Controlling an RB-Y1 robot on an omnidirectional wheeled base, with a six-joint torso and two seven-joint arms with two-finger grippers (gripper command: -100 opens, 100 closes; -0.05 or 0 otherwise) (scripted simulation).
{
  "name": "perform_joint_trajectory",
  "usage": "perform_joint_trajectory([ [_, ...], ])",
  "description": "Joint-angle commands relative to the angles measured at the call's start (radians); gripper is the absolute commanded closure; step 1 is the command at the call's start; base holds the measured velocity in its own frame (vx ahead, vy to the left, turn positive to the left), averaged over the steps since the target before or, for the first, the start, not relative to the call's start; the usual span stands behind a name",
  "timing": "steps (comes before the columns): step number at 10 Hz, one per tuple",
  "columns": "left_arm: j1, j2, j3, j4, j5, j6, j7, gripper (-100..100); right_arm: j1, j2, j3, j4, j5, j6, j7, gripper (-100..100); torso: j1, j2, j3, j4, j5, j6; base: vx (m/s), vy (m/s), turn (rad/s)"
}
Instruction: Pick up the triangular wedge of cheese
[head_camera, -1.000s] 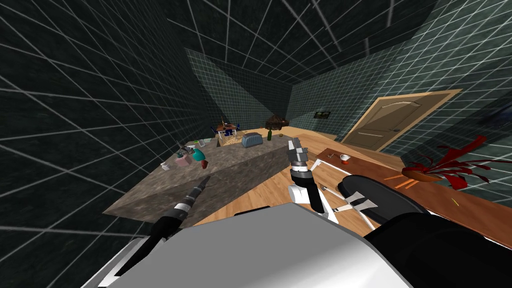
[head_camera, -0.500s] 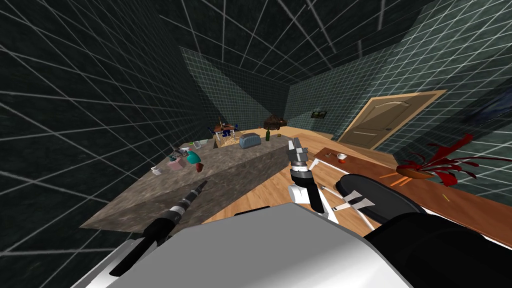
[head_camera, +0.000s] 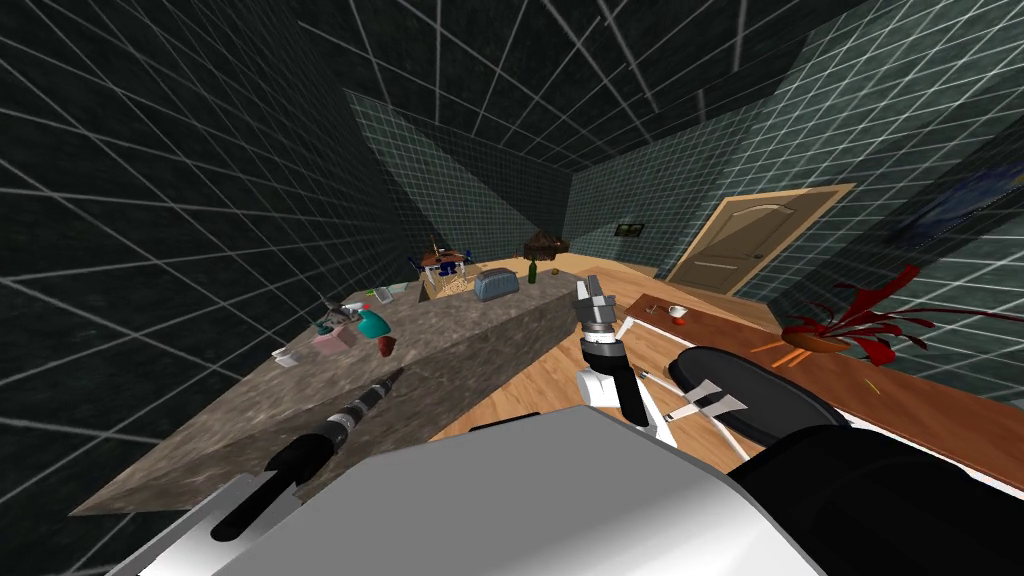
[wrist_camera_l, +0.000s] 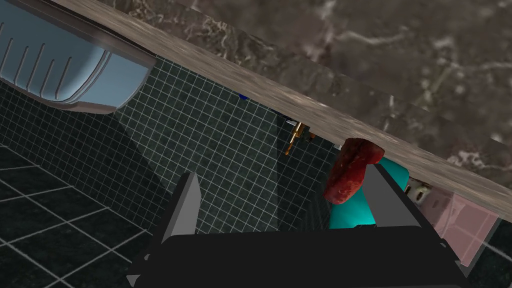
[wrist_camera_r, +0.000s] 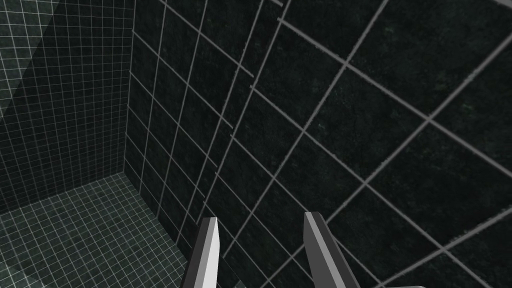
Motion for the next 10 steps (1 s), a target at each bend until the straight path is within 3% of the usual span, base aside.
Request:
perform_joint_trajectory([
  [1, 0.001, 0.027, 0.001, 0.006, 0.003, 0.030, -0.004, -100, 0.000, 0.000, 0.000, 0.000, 0.000, 0.000, 0.000, 0, 0.000, 0.000, 0.000, 0.000, 0.000, 0.000, 0.089, 0.015, -0.029],
  [3, -0.011, 0.088, -0.002, 0.038, 0.009, 0.093, -0.018, -100, 0.000, 0.000, 0.000, 0.000, 0.000, 0.000, 0.000, 0, -0.001, 0.002, 0.001, 0.000, 0.000, 0.000, 0.104, 0.014, -0.078],
  [4, -0.011, 0.088, -0.002, 0.038, 0.009, 0.093, -0.018, -100, 0.000, 0.000, 0.000, 0.000, 0.000, 0.000, 0.000, 0, 0.000, 0.000, 0.000, 0.000, 0.000, 0.000, 0.087, 0.029, -0.023],
  [10, -0.043, 0.232, -0.012, 0.118, 0.026, 0.246, -0.056, -100, 0.000, 0.000, 0.000, 0.000, 0.000, 0.000, 0.000, 0, 0.000, -0.001, -0.001, 0.000, 0.000, 0.000, 0.111, 0.029, -0.068],
])
